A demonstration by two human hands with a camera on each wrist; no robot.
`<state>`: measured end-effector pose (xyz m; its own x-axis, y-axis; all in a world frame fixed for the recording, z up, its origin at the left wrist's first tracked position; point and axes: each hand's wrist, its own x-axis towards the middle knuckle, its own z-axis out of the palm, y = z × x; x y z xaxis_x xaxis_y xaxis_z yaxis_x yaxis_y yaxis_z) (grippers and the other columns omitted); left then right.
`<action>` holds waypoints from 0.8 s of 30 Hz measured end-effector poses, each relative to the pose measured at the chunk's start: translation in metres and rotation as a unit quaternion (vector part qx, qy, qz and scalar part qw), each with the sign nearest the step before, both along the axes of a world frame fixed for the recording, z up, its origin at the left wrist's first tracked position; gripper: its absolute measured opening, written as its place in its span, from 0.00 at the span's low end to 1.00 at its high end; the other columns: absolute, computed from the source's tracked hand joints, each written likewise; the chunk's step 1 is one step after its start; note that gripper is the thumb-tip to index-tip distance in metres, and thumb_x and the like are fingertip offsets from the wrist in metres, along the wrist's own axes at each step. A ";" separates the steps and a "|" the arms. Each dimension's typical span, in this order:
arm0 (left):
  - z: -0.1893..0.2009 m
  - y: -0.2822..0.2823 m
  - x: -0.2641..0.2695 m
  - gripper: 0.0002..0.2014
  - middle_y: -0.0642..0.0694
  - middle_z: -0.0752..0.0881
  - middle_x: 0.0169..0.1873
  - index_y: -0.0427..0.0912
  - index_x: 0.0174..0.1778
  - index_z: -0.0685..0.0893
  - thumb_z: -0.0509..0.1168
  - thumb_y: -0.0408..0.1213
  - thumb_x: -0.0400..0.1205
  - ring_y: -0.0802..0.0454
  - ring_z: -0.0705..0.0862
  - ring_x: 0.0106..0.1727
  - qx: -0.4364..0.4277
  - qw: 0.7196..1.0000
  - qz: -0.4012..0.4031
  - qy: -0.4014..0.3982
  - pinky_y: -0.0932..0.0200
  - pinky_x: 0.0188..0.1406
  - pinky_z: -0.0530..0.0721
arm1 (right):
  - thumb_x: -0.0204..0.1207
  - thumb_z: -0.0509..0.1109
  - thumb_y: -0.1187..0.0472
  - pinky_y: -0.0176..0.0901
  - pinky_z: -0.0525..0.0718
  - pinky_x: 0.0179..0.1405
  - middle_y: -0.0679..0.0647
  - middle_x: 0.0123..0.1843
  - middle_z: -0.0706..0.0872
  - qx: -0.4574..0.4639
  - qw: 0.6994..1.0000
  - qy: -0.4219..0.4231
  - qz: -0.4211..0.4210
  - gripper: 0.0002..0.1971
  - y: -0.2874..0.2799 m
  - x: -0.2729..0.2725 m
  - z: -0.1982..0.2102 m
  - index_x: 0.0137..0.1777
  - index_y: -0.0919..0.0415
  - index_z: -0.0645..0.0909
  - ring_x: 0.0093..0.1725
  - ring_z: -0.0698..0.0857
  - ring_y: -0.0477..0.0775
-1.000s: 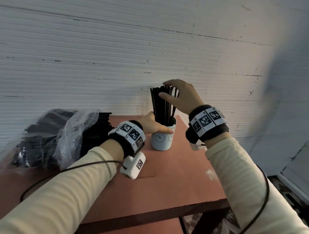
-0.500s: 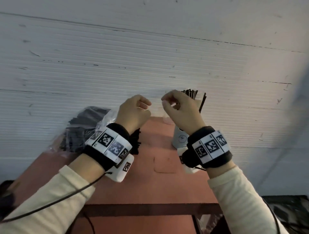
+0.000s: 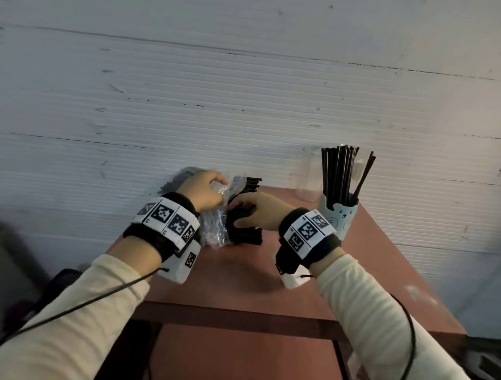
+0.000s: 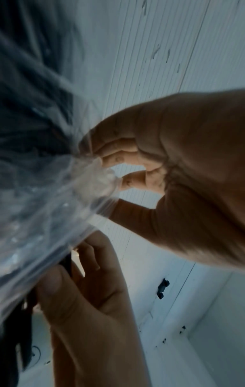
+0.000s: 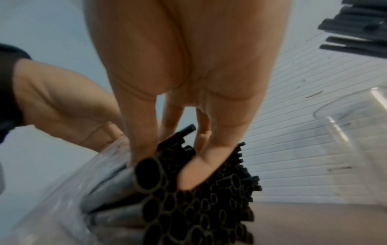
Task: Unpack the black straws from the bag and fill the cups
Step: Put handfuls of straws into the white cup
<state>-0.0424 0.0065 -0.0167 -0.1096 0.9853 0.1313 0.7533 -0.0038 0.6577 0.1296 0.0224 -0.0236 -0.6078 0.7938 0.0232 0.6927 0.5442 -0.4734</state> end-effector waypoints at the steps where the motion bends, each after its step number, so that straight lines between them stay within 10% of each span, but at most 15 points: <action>1: 0.000 -0.001 -0.001 0.22 0.46 0.76 0.74 0.50 0.65 0.81 0.72 0.30 0.76 0.49 0.78 0.66 -0.002 1.000 0.002 -0.006 0.58 0.55 0.78 | 0.74 0.76 0.59 0.39 0.76 0.53 0.46 0.54 0.79 0.008 1.000 0.008 -0.004 0.19 0.001 0.002 0.000 0.65 0.52 0.82 0.53 0.78 0.48; 11: 0.002 -0.005 -0.002 0.23 0.45 0.78 0.69 0.50 0.68 0.80 0.72 0.32 0.77 0.54 0.77 0.57 -0.004 1.000 0.002 -0.014 0.61 0.49 0.73 | 0.74 0.76 0.66 0.40 0.87 0.39 0.53 0.38 0.80 -0.145 0.962 0.223 -0.068 0.15 0.006 0.030 0.001 0.60 0.57 0.82 0.32 0.84 0.46; 15: 0.002 -0.006 0.001 0.23 0.43 0.76 0.71 0.49 0.69 0.79 0.72 0.31 0.77 0.49 0.78 0.65 -0.010 1.000 0.002 -0.009 0.61 0.52 0.74 | 0.76 0.72 0.73 0.36 0.89 0.37 0.56 0.44 0.79 -0.188 0.934 0.286 -0.101 0.15 0.003 0.020 -0.008 0.62 0.70 0.82 0.38 0.83 0.47; 24: 0.001 -0.005 0.000 0.23 0.42 0.75 0.73 0.48 0.69 0.78 0.71 0.31 0.78 0.50 0.79 0.58 -0.018 1.000 -0.006 -0.010 0.63 0.47 0.74 | 0.76 0.75 0.58 0.45 0.86 0.35 0.58 0.45 0.87 -0.183 0.933 0.265 -0.163 0.12 0.008 0.047 -0.014 0.56 0.62 0.83 0.41 0.86 0.57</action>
<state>-0.0424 0.0012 -0.0155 -0.1010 0.9905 0.0936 0.7403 0.0119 0.6722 0.1763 0.0301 -0.0379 -0.3125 0.9482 -0.0570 0.4099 0.0805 -0.9086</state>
